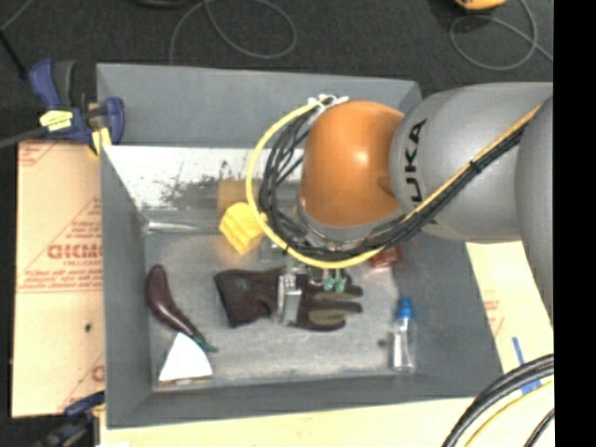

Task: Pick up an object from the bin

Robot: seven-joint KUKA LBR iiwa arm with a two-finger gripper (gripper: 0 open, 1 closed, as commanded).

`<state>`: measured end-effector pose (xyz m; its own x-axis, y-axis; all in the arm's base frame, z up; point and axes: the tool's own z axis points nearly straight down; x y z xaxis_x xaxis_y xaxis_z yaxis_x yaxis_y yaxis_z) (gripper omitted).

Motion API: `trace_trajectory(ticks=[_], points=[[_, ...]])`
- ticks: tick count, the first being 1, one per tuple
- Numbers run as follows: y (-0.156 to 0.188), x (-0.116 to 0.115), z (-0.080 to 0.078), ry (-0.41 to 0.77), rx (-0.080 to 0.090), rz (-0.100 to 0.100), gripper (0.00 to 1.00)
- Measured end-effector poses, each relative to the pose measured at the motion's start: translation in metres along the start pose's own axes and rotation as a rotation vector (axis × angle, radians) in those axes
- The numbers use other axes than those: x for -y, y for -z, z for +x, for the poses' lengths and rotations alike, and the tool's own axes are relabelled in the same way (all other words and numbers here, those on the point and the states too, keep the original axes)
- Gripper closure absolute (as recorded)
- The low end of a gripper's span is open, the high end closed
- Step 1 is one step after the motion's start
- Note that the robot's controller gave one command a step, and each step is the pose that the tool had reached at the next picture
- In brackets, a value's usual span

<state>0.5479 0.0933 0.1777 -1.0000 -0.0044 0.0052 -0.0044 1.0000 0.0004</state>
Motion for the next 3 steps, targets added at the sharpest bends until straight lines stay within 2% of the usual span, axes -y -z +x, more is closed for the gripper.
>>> trace_trajectory(ticks=[1, 2, 3], points=[[0.005, 0.001, -0.002, -0.003, 0.008, -0.001, 0.0], [-0.059, 0.033, -0.023, -0.074, 0.01, -0.002, 0.0], [-0.107, 0.048, -0.024, -0.07, 0.01, -0.001, 0.0]])
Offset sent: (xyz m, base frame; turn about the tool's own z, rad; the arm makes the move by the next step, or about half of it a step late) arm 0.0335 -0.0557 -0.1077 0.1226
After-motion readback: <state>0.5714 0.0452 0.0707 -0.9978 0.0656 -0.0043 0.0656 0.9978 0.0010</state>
